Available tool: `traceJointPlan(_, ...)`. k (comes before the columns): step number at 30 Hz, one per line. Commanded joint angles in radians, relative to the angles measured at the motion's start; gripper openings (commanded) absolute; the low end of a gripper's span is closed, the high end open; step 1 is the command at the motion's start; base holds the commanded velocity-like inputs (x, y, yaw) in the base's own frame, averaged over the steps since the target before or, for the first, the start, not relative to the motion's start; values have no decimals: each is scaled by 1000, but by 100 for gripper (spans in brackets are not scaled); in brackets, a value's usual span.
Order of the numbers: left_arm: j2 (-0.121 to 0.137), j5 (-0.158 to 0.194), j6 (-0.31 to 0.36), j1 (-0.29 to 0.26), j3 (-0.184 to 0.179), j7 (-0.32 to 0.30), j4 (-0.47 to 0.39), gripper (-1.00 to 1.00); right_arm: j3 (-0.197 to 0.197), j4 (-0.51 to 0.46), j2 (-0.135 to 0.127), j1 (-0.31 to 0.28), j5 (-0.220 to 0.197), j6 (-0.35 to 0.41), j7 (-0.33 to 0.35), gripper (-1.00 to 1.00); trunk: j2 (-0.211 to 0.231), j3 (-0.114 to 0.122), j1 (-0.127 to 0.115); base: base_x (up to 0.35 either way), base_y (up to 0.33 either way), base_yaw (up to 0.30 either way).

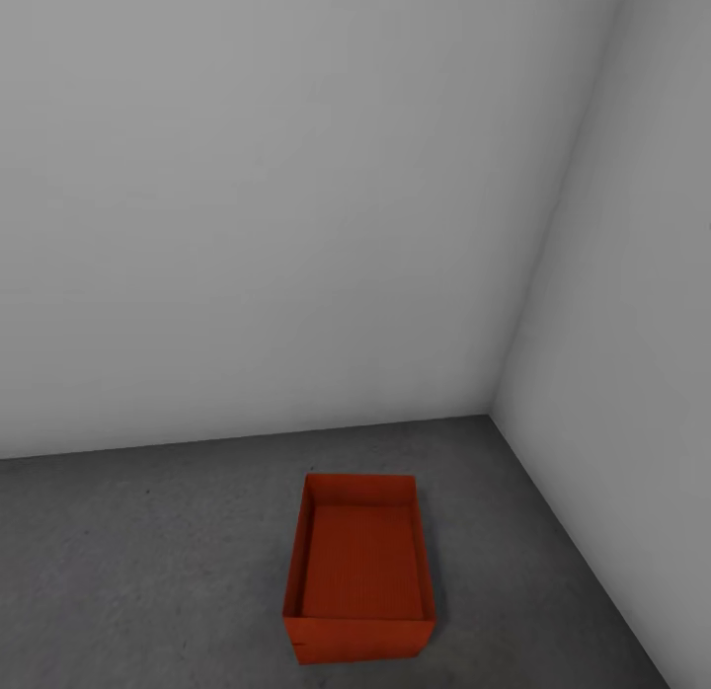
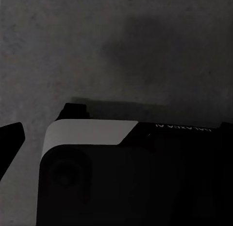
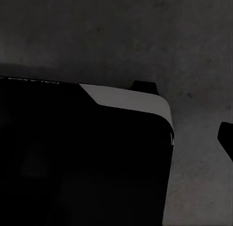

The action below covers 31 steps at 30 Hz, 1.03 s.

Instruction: Move the two storage containers from the living room to the garage. In the garage, place one container on the floor and stack the other container on top of it (either order is fine).

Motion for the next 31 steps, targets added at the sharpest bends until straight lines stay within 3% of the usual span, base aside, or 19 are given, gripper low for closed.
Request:
traceJointPlan(1, 0, 9, -3, -1, 0, 1, 1, 100, 8, 3, 1, -1, -8, -5, -2, 100, -1, -1, 0, 0, 0, 0)
traceJointPlan(31, -2, 9, -3, -1, 0, 1, 1, 100, 11, 3, 1, -1, -6, -6, -10, 100, -1, -1, 0, 0, 0, 0)
